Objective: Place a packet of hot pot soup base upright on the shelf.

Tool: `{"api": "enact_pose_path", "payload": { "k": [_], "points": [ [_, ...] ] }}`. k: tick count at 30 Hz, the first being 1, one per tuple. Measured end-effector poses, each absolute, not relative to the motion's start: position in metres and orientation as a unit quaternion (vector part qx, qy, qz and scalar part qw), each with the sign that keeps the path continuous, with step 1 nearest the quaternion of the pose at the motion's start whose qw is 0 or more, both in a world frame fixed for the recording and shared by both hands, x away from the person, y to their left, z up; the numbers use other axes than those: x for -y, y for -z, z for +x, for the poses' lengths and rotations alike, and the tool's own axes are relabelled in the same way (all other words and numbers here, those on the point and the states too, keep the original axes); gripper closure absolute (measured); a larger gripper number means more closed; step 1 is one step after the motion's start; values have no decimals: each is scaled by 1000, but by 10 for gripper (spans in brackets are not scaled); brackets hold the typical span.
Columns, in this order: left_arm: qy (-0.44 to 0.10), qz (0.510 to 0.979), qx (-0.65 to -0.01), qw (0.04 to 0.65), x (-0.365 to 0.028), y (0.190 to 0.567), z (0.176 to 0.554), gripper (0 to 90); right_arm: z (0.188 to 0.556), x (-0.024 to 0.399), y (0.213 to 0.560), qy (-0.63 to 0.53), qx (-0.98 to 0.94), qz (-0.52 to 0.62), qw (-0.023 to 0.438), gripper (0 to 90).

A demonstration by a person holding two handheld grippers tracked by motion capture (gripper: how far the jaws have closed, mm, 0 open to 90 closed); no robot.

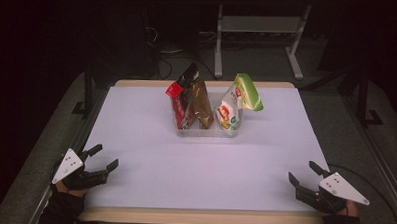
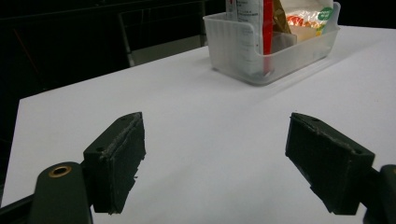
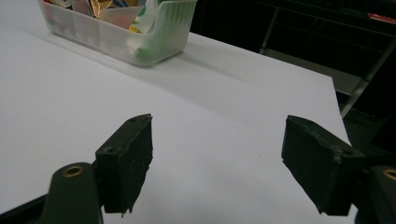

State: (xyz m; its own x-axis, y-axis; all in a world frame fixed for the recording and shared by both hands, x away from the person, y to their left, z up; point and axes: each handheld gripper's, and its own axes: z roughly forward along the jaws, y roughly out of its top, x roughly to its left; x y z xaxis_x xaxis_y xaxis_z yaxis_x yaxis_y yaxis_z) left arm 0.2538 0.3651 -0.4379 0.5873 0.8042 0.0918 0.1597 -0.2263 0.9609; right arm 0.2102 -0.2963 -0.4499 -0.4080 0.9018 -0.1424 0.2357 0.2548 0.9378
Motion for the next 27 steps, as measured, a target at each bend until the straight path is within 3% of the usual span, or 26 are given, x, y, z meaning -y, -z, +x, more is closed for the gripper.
{"api": "enact_pose_path", "payload": {
  "k": [27],
  "points": [
    [-303, 733, -328, 513, -360, 441, 257, 194, 213, 293, 454, -455, -712, 405, 348, 239]
  ]
}}
